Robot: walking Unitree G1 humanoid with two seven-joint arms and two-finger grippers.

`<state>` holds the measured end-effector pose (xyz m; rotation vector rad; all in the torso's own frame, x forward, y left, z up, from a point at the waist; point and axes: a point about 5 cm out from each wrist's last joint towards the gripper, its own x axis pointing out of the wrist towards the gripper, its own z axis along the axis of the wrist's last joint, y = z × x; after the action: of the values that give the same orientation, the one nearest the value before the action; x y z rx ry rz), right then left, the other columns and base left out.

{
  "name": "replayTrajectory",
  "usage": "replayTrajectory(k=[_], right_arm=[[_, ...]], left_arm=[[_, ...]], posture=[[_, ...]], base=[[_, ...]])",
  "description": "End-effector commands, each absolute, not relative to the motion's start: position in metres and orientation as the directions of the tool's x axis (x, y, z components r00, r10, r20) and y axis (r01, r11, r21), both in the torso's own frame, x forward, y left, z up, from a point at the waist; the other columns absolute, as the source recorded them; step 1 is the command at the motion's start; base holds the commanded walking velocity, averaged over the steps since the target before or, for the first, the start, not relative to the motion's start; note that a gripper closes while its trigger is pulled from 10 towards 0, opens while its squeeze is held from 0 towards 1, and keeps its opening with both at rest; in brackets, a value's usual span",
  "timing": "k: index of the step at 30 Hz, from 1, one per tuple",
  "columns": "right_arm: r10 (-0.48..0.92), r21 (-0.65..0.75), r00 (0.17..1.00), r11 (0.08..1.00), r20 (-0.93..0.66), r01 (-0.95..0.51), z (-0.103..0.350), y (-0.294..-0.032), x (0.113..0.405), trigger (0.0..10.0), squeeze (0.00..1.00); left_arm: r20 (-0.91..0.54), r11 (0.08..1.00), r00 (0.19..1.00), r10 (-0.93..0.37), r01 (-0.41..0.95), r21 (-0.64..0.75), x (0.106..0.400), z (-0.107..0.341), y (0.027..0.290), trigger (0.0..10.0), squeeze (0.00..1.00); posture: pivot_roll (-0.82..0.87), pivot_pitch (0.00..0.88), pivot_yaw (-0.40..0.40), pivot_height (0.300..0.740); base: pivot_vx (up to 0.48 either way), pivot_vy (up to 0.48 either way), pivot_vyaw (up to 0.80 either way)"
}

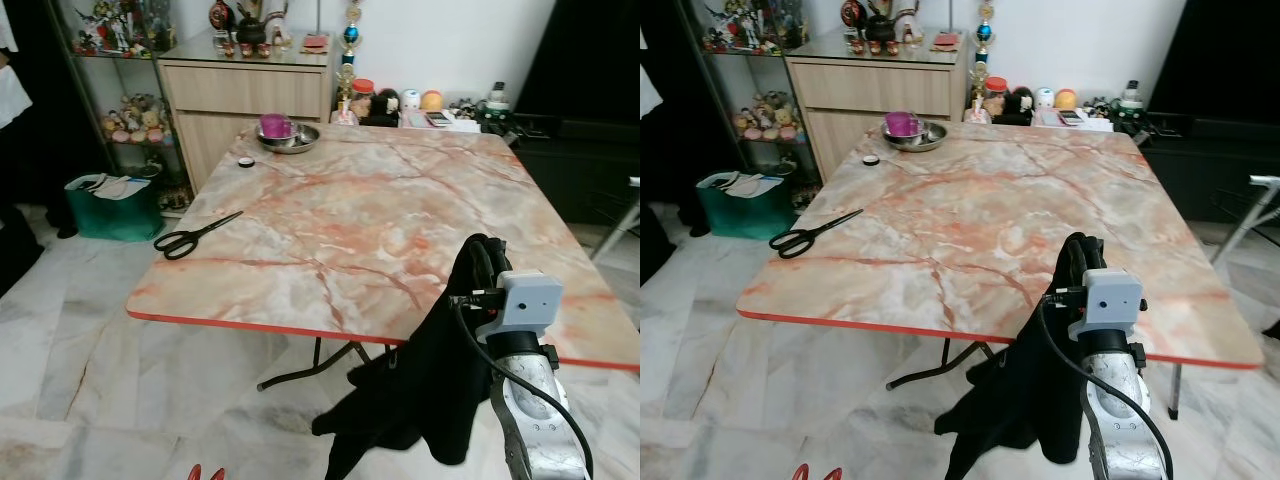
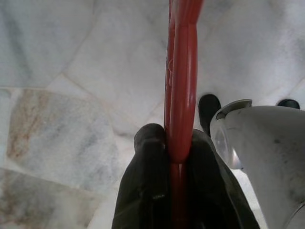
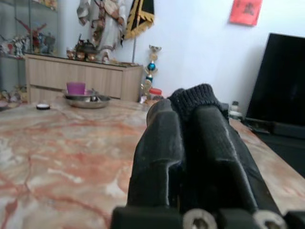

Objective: Hang hanger

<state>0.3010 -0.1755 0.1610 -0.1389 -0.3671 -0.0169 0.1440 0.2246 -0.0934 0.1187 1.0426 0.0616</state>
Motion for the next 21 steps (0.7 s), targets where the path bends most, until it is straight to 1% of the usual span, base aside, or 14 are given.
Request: replayTrajectory(k=[1,2,4,6,8,9,10,12,13,14,15,17,19,21], right_arm=[[-0.003,-0.135,0.909,0.989,0.417,0.065,0.175,-0.18,0.301,10.0,0.0],[-0.002,-0.138,0.906,0.988,0.422,0.066,0.177,-0.18,0.302,10.0,0.0],[-0.021,-0.113,0.897,0.991,0.441,0.078,0.185,-0.184,0.308,10.0,0.0],[-0.027,-0.122,0.887,0.988,0.461,0.094,0.195,-0.188,0.315,10.0,0.0],[-0.021,-0.147,0.859,0.983,0.512,0.112,0.219,-0.195,0.33,10.0,0.0],[-0.021,-0.147,0.859,0.983,0.512,0.112,0.219,-0.195,0.33,10.0,0.0],[-0.027,-0.137,0.843,0.983,0.536,0.119,0.231,-0.198,0.337,10.0,0.0],[-0.02,-0.129,0.844,0.986,0.537,0.105,0.241,-0.198,0.347,10.0,0.0],[0.02,-0.19,0.852,0.977,0.524,0.094,0.253,-0.197,0.361,10.0,0.0],[0.02,-0.19,0.852,0.977,0.524,0.094,0.253,-0.197,0.361,10.0,0.0],[0.051,-0.225,0.832,0.97,0.552,0.09,0.272,-0.195,0.369,10.0,0.0],[0.063,-0.239,0.816,0.966,0.574,0.094,0.293,-0.195,0.378,10.0,0.0],[0.068,-0.255,0.825,0.962,0.561,0.094,0.309,-0.195,0.388,10.0,0.0],[0.065,-0.317,0.835,0.939,0.546,0.133,0.327,-0.196,0.398,10.0,0.0]], left_arm=[[-0.853,0.993,0.512,0.102,-0.002,0.118,0.147,-0.093,0.223,10.0,0.0],[-0.852,0.993,0.513,0.101,-0.003,0.116,0.147,-0.092,0.223,10.0,0.0],[-0.851,0.994,0.515,0.1,-0.007,0.112,0.148,-0.092,0.223,10.0,0.0],[-0.851,0.994,0.516,0.099,-0.008,0.111,0.149,-0.092,0.222,10.0,0.0],[-0.852,0.994,0.514,0.097,-0.007,0.108,0.149,-0.092,0.222,10.0,0.0],[-0.852,0.994,0.514,0.097,-0.007,0.108,0.149,-0.092,0.222,10.0,0.0],[-0.853,0.994,0.514,0.095,-0.007,0.107,0.15,-0.092,0.222,10.0,0.0],[-0.853,0.994,0.514,0.093,-0.006,0.105,0.15,-0.092,0.221,10.0,0.0],[-0.854,0.995,0.513,0.087,0.0,0.101,0.151,-0.092,0.22,10.0,0.0],[-0.854,0.995,0.513,0.087,0.0,0.101,0.151,-0.092,0.22,10.0,0.0],[-0.854,0.995,0.514,0.083,0.003,0.099,0.152,-0.092,0.219,10.0,0.0],[-0.85,0.995,0.52,0.082,-0.002,0.095,0.155,-0.091,0.219,10.0,0.0],[-0.848,0.996,0.524,0.08,-0.004,0.092,0.157,-0.09,0.219,10.0,0.0],[-0.848,0.996,0.524,0.076,0.001,0.089,0.157,-0.09,0.217,10.0,0.0]], posture=[[0.12,0.014,-0.017,0.74],[0.12,0.02,-0.015,0.74],[0.12,0.024,-0.011,0.74],[0.11,0.032,-0.004,0.74],[0.1,0.04,0.005,0.74],[0.1,0.04,0.005,0.74],[0.09,0.041,0.01,0.74],[0.08,0.043,0.019,0.74],[0.07,0.043,0.019,0.74],[0.07,0.043,0.019,0.74],[0.08,0.043,0.019,0.74],[0.07,0.04,0.023,0.74],[0.07,0.041,0.026,0.74],[0.08,0.04,0.023,0.74]], base=[[0.289,0.0,0.0],[0.0,0.0,0.0],[0.3,0.0,0.0],[0.296,0.0,0.0],[0.0,0.0,0.0],[0.0,0.0,0.0],[0.0,0.0,0.0],[0.0,0.0,0.0],[0.3,0.0,0.0],[0.3,0.0,0.0],[0.0,0.0,0.0],[0.0,0.0,0.0],[0.0,0.0,0.0],[0.0,0.0,0.0]])
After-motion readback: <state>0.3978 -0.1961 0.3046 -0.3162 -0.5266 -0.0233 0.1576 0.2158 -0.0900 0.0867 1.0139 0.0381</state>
